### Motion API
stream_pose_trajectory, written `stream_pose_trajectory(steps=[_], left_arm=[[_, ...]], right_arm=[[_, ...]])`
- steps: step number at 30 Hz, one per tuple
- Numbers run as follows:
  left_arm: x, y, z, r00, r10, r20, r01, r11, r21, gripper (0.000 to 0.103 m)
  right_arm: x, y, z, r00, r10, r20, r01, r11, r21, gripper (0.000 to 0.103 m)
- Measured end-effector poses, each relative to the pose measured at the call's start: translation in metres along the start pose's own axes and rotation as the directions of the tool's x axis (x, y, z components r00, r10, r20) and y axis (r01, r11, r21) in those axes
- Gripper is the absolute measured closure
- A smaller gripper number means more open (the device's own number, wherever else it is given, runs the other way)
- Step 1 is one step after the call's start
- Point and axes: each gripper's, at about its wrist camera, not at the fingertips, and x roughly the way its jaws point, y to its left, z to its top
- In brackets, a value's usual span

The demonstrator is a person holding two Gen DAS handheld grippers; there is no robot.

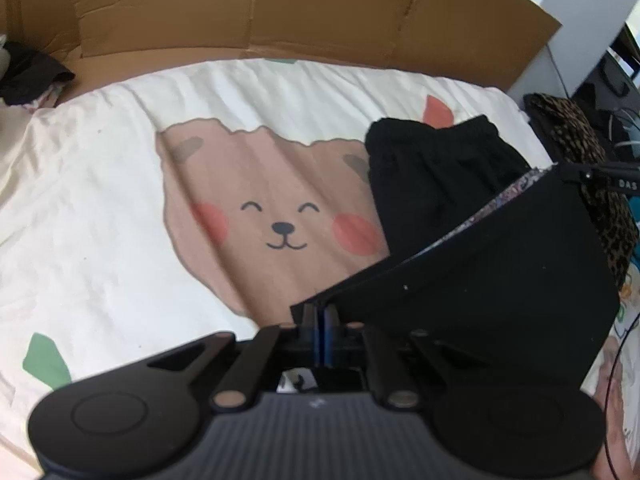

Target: Fold clothes

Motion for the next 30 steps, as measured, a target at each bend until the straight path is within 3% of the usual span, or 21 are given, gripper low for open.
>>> stream_pose_trajectory(steps=[8,12,14,17,20,21,24,30], left_arm=[[0.016,-0.003,-0.003,0.999,0.022,-0.046,-0.022,1.000,0.010,0.098],[0.017,-0.005,-0.004,0.997,0.058,-0.048,-0.057,0.998,0.025,0.076],[0.017,-0.006,-0.005,0.997,0.066,-0.043,-0.064,0.997,0.044,0.073],[0.019,-0.006,-0.006,0.997,0.062,-0.046,-0.060,0.997,0.046,0.073],[0.021,-0.005,-0.006,0.997,0.056,-0.045,-0.054,0.997,0.051,0.073],[0.022,-0.005,-0.006,0.998,0.055,-0.044,-0.052,0.997,0.054,0.072],[0.025,-0.002,-0.008,0.998,0.047,-0.048,-0.046,0.998,0.040,0.068],[0.027,-0.005,-0.011,0.999,0.045,-0.026,-0.044,0.997,0.060,0.069]], right_arm=[[0.018,-0.001,-0.002,1.000,0.003,-0.004,-0.003,1.000,0.017,0.101],[0.023,-0.002,-0.004,1.000,0.016,-0.015,-0.015,0.999,0.039,0.099],[0.022,-0.002,-0.004,1.000,0.018,-0.022,-0.017,0.999,0.037,0.098],[0.016,-0.004,-0.003,0.999,0.026,-0.020,-0.025,0.999,0.033,0.081],[0.010,-0.009,-0.004,0.999,0.035,-0.015,-0.034,0.998,0.044,0.075],[0.009,-0.010,-0.004,0.999,0.039,-0.017,-0.038,0.998,0.051,0.068],[0.009,-0.015,-0.008,0.998,0.061,-0.024,-0.059,0.995,0.078,0.063],[0.026,-0.009,-0.019,0.996,0.060,-0.065,-0.054,0.995,0.086,0.063]])
